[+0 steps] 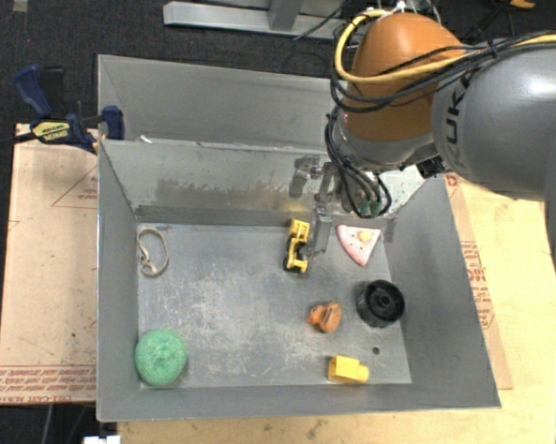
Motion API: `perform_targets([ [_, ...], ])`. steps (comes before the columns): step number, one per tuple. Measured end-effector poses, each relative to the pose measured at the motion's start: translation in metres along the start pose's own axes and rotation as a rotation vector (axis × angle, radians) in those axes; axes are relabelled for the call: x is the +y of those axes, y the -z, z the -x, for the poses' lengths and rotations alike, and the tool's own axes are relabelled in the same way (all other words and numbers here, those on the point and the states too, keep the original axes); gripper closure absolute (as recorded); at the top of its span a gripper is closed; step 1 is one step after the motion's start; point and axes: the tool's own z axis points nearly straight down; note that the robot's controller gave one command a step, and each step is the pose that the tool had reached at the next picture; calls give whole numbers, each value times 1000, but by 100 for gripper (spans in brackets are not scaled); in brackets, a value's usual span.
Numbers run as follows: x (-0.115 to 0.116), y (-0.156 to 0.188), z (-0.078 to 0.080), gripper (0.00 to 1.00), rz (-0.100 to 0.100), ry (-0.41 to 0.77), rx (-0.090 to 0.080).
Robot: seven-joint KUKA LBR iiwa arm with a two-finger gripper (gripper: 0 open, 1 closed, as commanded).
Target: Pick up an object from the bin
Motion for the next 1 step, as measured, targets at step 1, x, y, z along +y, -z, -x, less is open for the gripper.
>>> perform_targets([
  [1,0,5,1,0,1,-1,-7],
])
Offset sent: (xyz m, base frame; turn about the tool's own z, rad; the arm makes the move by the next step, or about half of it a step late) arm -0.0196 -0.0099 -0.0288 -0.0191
